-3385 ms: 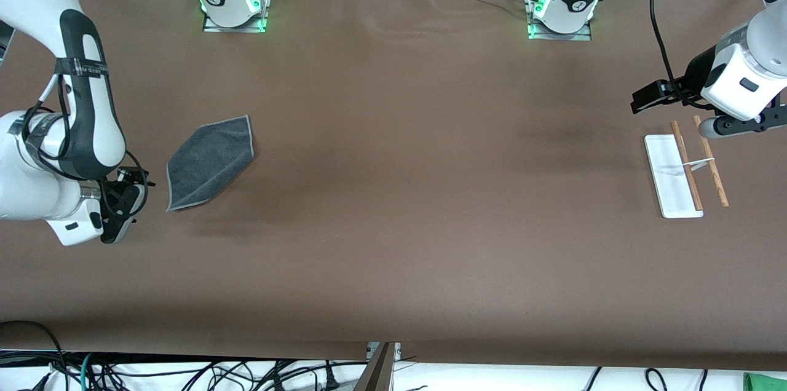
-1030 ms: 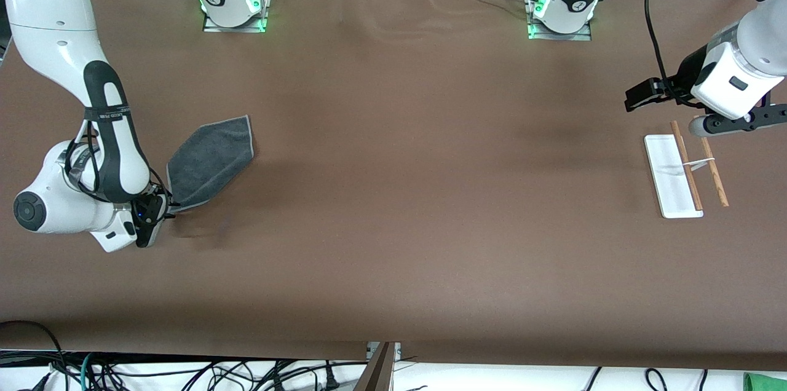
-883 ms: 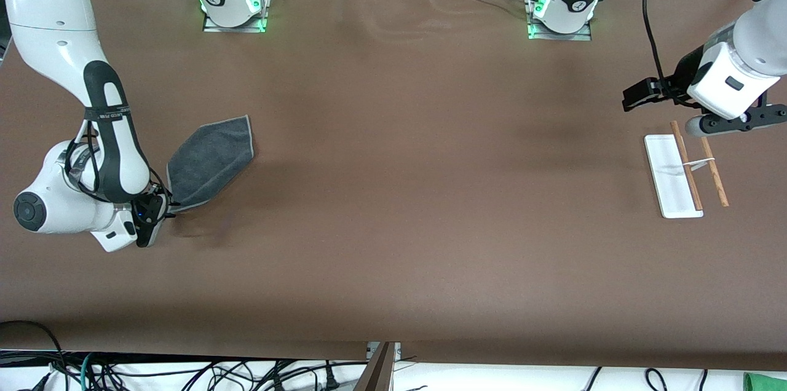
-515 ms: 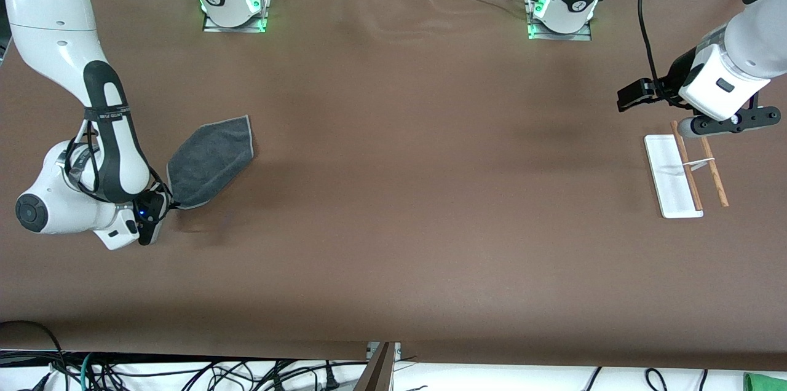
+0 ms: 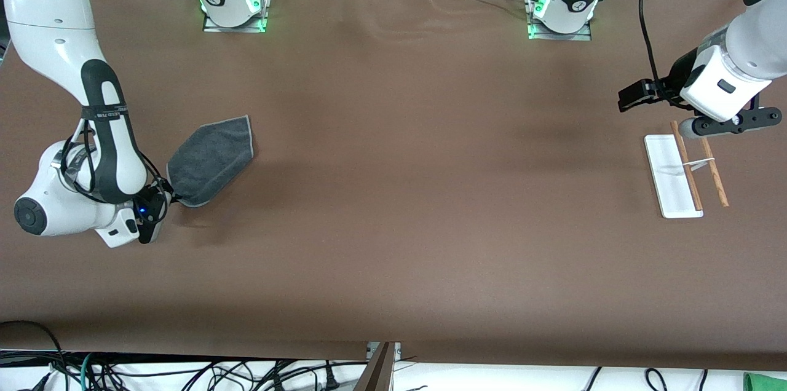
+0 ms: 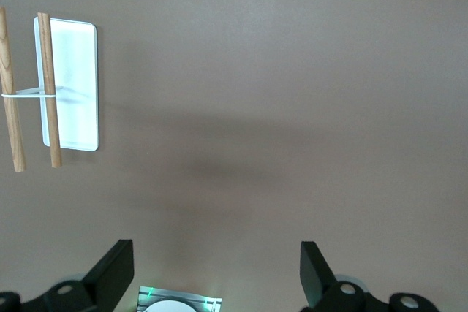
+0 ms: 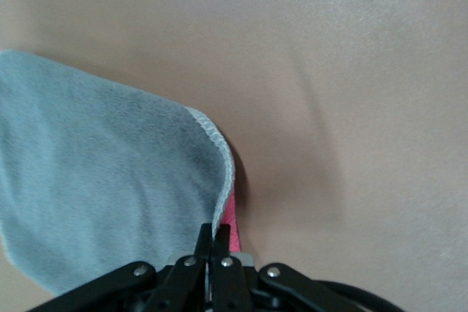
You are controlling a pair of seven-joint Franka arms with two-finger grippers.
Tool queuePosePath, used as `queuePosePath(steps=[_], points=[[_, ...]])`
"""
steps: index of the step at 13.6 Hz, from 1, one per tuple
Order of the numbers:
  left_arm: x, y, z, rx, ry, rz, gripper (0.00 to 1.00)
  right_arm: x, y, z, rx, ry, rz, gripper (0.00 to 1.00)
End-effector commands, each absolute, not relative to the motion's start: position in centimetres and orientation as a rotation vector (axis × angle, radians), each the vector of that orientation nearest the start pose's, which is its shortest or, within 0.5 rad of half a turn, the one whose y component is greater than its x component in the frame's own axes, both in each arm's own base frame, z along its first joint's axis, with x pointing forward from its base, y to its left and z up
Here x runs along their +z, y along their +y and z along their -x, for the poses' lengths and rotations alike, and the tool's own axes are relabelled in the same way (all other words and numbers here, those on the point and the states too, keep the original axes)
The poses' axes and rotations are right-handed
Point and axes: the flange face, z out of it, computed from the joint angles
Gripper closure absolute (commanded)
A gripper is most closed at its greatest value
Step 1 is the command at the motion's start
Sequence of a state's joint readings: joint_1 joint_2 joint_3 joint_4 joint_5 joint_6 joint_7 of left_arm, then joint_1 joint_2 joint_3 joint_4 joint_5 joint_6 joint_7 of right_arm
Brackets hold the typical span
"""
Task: Pass towel and hang on rack
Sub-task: 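Close the right gripper on the grey towel's corner, then lift the towel with the right gripper while the left gripper approaches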
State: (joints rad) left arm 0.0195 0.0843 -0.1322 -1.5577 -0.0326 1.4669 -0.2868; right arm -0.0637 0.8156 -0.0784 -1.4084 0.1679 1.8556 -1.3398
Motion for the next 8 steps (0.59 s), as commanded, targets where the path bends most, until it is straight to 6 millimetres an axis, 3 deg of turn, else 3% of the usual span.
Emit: queuePosePath(steps=[1,4,8], points=[[58.1,-6.5,-56.3,0.302,-0.273,3.124,0.00,22.1,-6.3,-67.9,0.340,-1.391,2.410,1.00],[58.0,-6.5,-56.3,0.304,-0.273,3.123,0.00,24.6,-4.1,-67.6,0.397,-1.321,2.428,1.00],[58.1,-6.6,-56.3,0.297,-0.271,3.125,0.00,29.7,-0.6,-67.0,0.433,-1.295,2.438,1.00]])
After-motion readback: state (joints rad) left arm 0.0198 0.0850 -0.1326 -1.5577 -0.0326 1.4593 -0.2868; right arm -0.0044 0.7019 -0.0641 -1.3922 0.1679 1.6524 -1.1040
